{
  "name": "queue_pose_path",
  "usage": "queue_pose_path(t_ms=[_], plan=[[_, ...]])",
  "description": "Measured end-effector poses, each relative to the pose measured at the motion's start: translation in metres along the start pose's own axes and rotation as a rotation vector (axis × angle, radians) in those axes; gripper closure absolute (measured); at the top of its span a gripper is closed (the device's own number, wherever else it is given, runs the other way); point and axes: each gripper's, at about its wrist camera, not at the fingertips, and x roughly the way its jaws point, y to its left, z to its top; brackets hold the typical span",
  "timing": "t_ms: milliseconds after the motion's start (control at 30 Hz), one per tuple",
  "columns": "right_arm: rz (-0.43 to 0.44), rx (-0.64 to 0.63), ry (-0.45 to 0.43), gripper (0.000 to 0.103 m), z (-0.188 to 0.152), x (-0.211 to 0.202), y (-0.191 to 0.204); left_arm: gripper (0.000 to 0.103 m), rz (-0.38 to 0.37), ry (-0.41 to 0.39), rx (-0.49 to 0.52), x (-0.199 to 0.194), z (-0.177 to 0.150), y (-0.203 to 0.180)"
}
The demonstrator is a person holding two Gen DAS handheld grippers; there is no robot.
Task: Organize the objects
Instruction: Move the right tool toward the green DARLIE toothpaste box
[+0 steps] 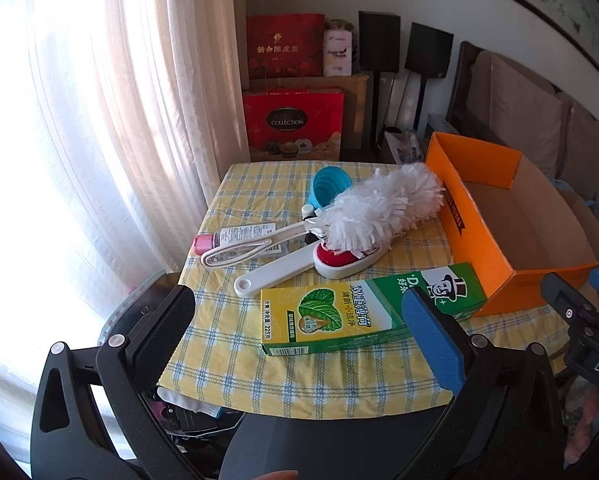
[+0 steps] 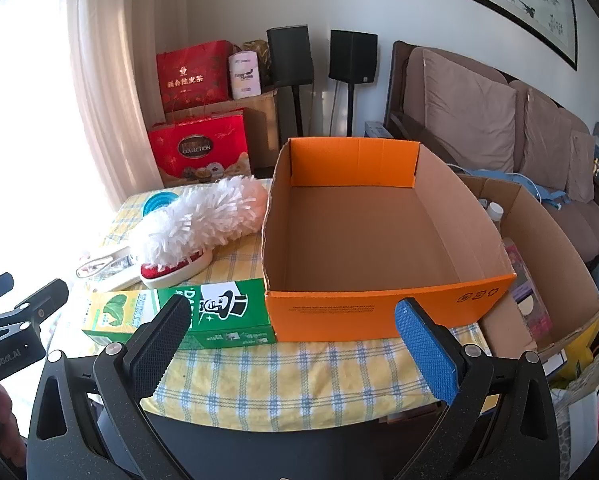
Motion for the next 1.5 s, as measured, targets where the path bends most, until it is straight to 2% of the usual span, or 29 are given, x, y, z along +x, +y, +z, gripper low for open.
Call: queue_pose_path(t_ms=[433,567,733,1067,1300,1500], plan=[[0.037,-0.026,0.0,0.0,-0.005,0.007,0.0,0.0,-0.016,0.006,-0.003,0.013,-0.005,0.01],[0.076,-0.076,0.003,0.0,-0.017,0.016,0.003,0.0,-0.021,0.045,0.002,0.031,-0.013,0.023],[0.105,-0.092,0.051,0.001,-0.033,0.036,0.005,0.0,-0.041,0.086,-0.024,0.052,-0.027,0.045],[0.19,-0.096,0.09,0.002,-0.042,0.047,0.015,0.0,-0.233,0.143,-0.099,0.083,-0.032,0.068],[0.181,-0.101,0.115,0.002,-0.045,0.054,0.019,0.0,-0.324,0.188,-0.1,0.095,-0.035,0.062],[0.175,-0.091,0.131,0.001,-0.047,0.06,0.015,0.0,-0.48,0.209,-0.122,0.086,-0.041,0.058]])
